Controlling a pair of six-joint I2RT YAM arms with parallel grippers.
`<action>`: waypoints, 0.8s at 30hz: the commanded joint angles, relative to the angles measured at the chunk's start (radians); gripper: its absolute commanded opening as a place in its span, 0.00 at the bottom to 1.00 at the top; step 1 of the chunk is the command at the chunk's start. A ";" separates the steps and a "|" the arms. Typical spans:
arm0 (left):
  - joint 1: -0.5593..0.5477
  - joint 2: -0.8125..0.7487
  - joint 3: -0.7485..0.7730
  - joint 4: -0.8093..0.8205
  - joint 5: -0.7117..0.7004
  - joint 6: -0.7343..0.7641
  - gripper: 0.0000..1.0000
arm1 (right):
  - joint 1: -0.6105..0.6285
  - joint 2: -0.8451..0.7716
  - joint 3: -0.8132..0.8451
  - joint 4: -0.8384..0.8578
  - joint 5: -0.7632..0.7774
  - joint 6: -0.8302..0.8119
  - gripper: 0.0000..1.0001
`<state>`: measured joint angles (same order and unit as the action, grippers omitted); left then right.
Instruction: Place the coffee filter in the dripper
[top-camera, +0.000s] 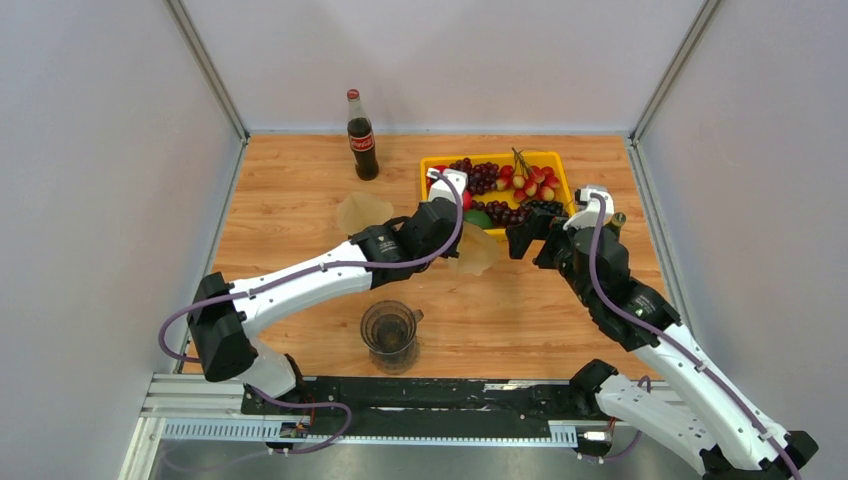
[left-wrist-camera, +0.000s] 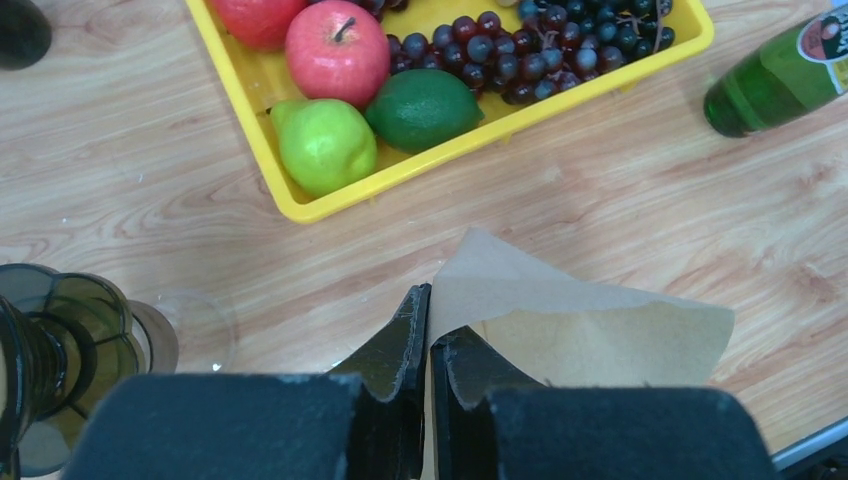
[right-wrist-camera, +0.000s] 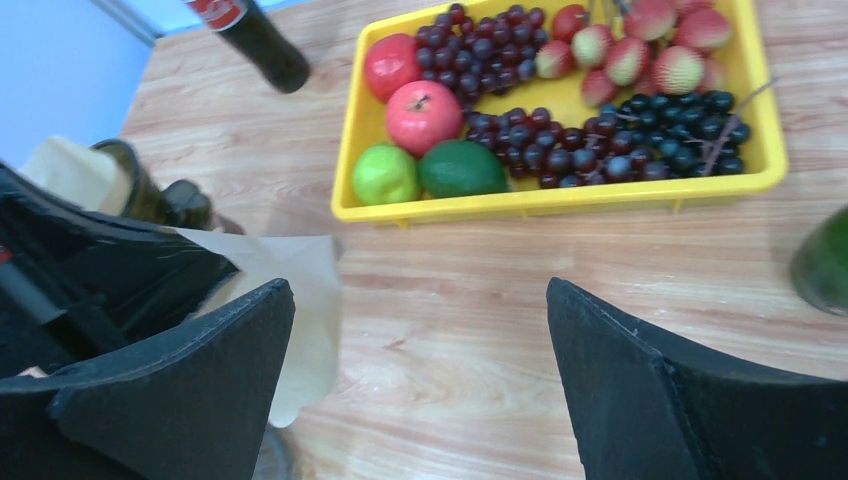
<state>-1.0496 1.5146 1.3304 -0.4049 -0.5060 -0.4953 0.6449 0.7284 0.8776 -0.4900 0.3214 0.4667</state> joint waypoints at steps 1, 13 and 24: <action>0.046 -0.057 0.023 -0.022 0.064 -0.029 0.09 | -0.006 0.002 -0.027 0.023 0.176 0.041 1.00; 0.157 -0.214 0.008 -0.168 0.349 -0.083 0.09 | -0.042 0.100 -0.097 0.015 0.223 0.061 1.00; 0.158 -0.421 0.050 -0.669 0.367 -0.108 0.10 | -0.042 0.082 -0.129 0.014 0.209 0.053 1.00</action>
<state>-0.8902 1.1534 1.3384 -0.8345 -0.1551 -0.5781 0.6071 0.8257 0.7502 -0.4969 0.5175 0.5117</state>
